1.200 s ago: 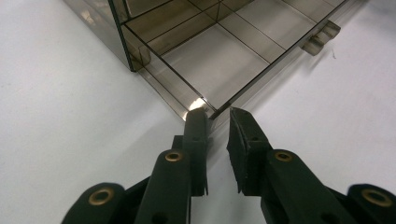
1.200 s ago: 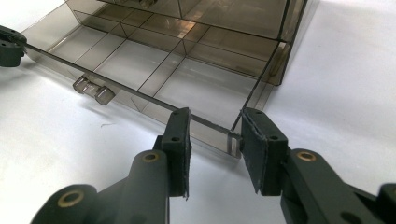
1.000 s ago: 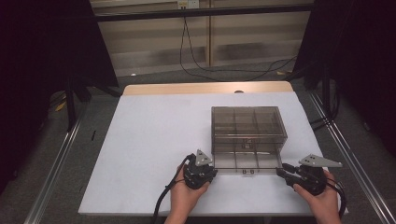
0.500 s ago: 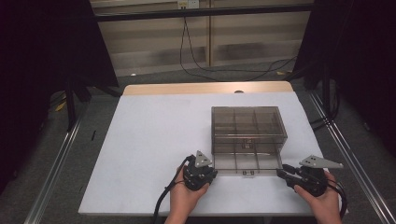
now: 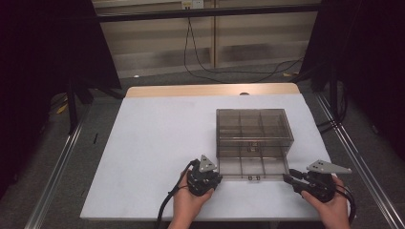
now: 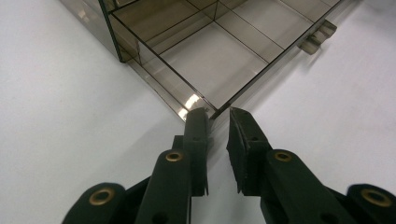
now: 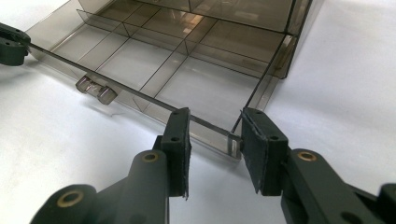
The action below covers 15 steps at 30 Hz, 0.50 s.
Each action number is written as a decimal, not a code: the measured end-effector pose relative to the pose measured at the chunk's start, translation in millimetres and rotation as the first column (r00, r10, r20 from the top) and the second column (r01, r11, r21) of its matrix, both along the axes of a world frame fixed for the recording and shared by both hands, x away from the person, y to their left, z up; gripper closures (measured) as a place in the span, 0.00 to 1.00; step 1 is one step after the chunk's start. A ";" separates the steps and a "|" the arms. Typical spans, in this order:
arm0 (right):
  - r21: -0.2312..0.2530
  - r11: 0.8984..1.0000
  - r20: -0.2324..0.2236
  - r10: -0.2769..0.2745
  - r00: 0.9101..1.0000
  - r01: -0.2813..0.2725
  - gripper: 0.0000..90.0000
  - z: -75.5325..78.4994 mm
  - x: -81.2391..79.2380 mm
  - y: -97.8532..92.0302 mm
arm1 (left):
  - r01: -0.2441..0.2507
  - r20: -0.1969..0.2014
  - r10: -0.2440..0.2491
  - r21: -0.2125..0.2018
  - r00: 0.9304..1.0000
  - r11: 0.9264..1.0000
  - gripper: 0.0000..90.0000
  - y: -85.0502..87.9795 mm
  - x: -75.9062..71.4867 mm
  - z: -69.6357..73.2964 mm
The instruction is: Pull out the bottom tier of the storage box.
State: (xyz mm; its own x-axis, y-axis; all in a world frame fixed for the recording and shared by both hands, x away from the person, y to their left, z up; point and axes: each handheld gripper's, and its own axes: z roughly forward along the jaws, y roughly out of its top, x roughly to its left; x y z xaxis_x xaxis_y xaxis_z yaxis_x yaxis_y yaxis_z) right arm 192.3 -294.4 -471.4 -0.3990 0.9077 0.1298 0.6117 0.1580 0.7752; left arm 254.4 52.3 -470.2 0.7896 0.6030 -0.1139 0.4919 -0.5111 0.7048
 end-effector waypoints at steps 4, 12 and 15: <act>-0.002 1.000 0.002 0.003 1.000 -0.003 0.71 0.5 -0.6 0.1 | 0.008 -0.004 -0.008 -0.001 1.000 1.000 0.87 1.0 -0.6 0.5; -0.005 1.000 -0.004 0.004 1.000 -0.004 0.70 0.4 -1.9 0.4 | 0.006 -0.002 -0.006 -0.003 1.000 1.000 0.86 1.4 -2.5 -0.8; -0.001 1.000 -0.007 0.004 1.000 -0.004 0.70 0.4 -2.5 0.2 | 0.004 -0.004 -0.004 -0.008 1.000 1.000 0.86 1.1 -3.2 -0.9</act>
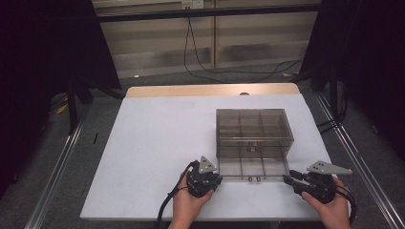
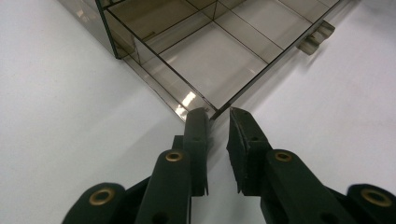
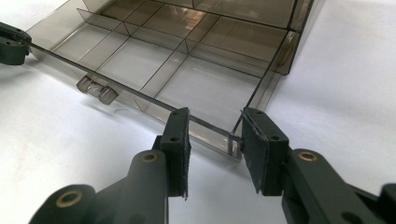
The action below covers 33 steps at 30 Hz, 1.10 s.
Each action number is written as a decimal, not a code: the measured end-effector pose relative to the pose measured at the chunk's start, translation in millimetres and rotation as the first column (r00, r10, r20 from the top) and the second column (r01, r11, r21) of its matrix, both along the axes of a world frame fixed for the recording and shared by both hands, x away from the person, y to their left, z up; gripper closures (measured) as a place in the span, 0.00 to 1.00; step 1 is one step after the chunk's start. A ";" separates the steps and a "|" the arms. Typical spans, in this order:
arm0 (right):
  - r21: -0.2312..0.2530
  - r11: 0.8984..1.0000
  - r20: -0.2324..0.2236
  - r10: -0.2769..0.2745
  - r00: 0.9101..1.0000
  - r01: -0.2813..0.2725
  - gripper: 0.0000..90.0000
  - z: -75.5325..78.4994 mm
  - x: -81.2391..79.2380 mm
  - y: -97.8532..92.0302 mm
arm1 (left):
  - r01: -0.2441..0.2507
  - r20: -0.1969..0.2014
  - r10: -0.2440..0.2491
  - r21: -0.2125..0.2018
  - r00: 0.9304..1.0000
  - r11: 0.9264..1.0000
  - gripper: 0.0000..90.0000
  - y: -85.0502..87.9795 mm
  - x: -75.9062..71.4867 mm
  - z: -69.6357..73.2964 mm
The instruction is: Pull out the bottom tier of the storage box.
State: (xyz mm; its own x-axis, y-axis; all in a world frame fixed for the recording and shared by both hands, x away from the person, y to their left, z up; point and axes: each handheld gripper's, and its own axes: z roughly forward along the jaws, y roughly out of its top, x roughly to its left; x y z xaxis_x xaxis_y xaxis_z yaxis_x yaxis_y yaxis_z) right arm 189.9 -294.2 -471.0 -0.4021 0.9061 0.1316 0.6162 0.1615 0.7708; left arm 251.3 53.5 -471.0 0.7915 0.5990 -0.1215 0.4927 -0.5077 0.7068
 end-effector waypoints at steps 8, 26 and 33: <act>-0.001 1.000 -0.001 0.004 1.000 -0.004 0.70 0.3 -2.6 0.3 | 0.007 -0.002 -0.007 0.002 1.000 1.000 0.86 1.1 -1.3 0.2; 0.005 1.000 -0.003 0.021 1.000 -0.021 0.63 0.2 -4.4 1.2 | 0.021 -0.002 -0.021 0.017 1.000 1.000 0.77 7.1 -1.7 7.2; -0.008 0.999 -0.009 0.041 0.999 -0.041 0.55 0.5 -4.6 3.3 | 0.013 -0.019 -0.012 0.035 1.000 0.999 0.67 14.8 3.5 13.5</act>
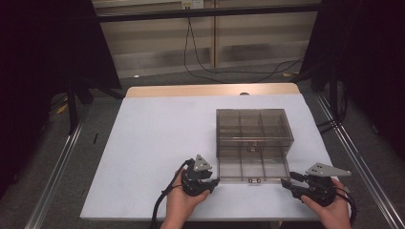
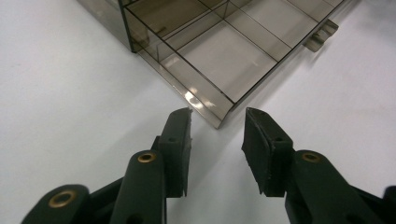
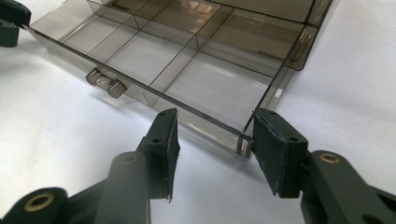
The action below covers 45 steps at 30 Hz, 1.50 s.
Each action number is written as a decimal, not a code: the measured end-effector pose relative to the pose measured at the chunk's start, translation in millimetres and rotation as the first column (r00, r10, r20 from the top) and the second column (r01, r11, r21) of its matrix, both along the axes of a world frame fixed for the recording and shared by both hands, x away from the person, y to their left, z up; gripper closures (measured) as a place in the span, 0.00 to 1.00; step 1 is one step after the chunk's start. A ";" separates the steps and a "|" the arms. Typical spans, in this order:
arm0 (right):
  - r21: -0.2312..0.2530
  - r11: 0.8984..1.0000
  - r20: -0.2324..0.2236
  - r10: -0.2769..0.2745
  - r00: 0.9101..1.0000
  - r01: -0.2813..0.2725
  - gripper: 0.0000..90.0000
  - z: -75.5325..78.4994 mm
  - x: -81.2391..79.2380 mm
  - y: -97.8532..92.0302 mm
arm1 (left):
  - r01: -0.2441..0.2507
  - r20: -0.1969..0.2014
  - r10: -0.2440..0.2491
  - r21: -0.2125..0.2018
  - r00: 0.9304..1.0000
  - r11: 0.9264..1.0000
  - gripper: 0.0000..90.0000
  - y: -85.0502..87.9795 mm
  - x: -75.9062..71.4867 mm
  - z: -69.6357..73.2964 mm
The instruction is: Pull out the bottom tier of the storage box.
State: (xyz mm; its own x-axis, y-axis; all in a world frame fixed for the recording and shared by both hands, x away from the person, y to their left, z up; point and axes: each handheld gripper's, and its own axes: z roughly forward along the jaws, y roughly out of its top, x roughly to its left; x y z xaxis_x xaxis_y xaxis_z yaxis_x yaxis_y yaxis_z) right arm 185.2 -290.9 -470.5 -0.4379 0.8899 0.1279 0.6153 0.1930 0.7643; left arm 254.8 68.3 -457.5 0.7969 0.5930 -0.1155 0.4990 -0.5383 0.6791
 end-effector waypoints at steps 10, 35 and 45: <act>0.004 1.000 -0.011 0.015 1.000 -0.014 0.47 -1.5 1.7 0.6 | -0.003 -0.025 0.004 0.030 1.000 1.000 0.60 7.4 7.7 9.2; -0.025 1.000 -0.027 0.004 1.000 -0.004 0.31 0.3 8.3 -3.0 | -0.039 -0.056 0.044 0.088 0.997 0.995 0.51 40.8 24.6 26.0; -0.010 1.000 -0.011 0.010 1.000 -0.010 0.30 3.0 10.5 -5.1 | -0.058 -0.062 0.065 0.104 0.996 0.993 0.50 52.9 29.8 29.3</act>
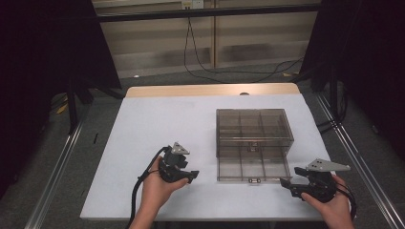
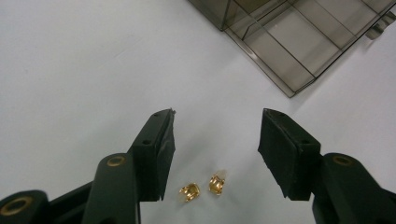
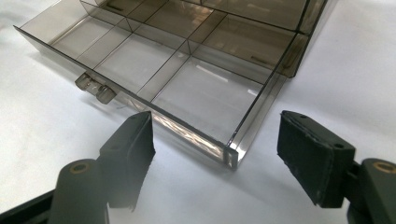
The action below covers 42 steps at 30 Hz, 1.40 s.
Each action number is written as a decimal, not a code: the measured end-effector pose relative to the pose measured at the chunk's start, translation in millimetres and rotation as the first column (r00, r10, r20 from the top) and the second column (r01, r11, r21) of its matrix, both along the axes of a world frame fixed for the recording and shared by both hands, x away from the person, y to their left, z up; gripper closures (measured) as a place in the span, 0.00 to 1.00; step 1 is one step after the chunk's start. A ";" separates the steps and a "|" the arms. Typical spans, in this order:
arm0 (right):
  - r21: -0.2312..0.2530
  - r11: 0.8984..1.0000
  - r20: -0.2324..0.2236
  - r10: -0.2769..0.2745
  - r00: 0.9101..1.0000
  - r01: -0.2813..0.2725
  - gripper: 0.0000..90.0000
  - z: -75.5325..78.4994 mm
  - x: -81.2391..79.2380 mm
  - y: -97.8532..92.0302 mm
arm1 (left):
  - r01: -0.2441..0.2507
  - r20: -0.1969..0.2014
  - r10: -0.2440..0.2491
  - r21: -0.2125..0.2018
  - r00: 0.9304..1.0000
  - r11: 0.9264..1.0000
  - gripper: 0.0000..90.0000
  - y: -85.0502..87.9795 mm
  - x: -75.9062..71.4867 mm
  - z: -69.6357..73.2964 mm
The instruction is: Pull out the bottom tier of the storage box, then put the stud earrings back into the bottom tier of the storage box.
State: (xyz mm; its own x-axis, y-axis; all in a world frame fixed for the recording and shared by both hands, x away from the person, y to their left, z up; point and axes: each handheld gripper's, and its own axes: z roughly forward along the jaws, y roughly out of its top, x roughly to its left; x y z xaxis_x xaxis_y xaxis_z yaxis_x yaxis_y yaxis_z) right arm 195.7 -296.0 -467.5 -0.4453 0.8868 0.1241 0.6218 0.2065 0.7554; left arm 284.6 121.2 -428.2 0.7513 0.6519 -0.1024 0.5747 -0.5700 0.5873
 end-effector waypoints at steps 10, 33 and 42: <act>0.003 1.000 0.010 -0.005 1.000 0.005 0.27 1.8 -0.9 1.4 | -0.017 -0.011 0.017 0.006 1.000 1.000 0.49 10.1 5.6 2.5; -0.002 1.000 -0.006 0.008 1.000 -0.008 0.27 -3.7 -2.3 1.2 | -0.015 -0.084 0.021 0.070 0.996 0.997 0.53 19.7 19.5 -0.6; -0.005 1.000 -0.005 0.009 1.000 -0.009 0.27 -3.4 -2.6 1.4 | 0.005 -0.143 0.010 0.103 0.990 0.995 0.60 19.4 17.9 -3.9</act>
